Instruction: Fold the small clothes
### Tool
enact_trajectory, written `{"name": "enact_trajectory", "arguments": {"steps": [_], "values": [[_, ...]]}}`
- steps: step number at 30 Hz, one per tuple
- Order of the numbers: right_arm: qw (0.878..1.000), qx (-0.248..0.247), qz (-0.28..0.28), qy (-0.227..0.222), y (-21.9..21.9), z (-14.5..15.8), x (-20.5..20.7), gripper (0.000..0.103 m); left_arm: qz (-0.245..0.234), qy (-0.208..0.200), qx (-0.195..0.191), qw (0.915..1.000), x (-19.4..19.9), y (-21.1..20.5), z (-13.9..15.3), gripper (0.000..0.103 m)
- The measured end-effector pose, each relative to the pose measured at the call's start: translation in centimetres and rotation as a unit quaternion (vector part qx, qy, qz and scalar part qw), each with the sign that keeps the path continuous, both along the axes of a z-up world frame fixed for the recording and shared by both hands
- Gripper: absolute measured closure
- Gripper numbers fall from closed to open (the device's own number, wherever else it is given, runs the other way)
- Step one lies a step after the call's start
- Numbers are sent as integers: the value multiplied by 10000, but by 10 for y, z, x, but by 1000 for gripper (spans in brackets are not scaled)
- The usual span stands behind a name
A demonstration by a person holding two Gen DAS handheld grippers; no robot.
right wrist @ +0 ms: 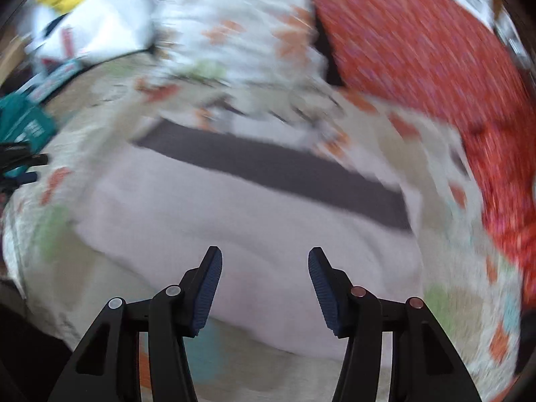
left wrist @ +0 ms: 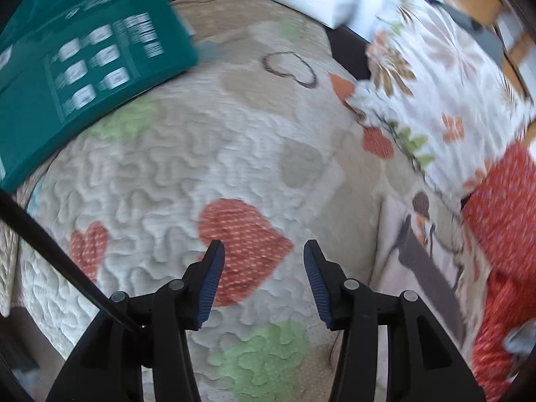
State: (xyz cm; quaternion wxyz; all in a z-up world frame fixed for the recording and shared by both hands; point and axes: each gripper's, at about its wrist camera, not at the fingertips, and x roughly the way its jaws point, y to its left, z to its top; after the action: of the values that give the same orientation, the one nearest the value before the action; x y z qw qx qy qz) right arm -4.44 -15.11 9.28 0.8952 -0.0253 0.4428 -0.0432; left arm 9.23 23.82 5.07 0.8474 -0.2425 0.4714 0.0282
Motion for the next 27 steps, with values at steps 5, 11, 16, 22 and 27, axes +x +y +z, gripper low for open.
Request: {"name": "enact_trajectory", "arguments": {"steps": [5, 11, 16, 22, 27], "values": [[9945, 113, 1037, 139, 100, -5, 52, 37, 280, -121, -150, 9994, -9, 21, 6, 54], [9869, -634, 1328, 666, 202, -56, 124, 37, 604, -224, -245, 9976, -15, 46, 11, 53], [9822, -1237, 886, 1102, 222, -90, 150, 37, 520, -216, -375, 9977, -15, 48, 10, 53], [9803, -1480, 745, 1078, 226, -92, 150, 84, 416, -184, -275, 9986, -15, 38, 10, 53], [9910, -676, 680, 933, 185, -68, 145, 91, 311, -177, -72, 9993, -16, 24, 12, 52]]}}
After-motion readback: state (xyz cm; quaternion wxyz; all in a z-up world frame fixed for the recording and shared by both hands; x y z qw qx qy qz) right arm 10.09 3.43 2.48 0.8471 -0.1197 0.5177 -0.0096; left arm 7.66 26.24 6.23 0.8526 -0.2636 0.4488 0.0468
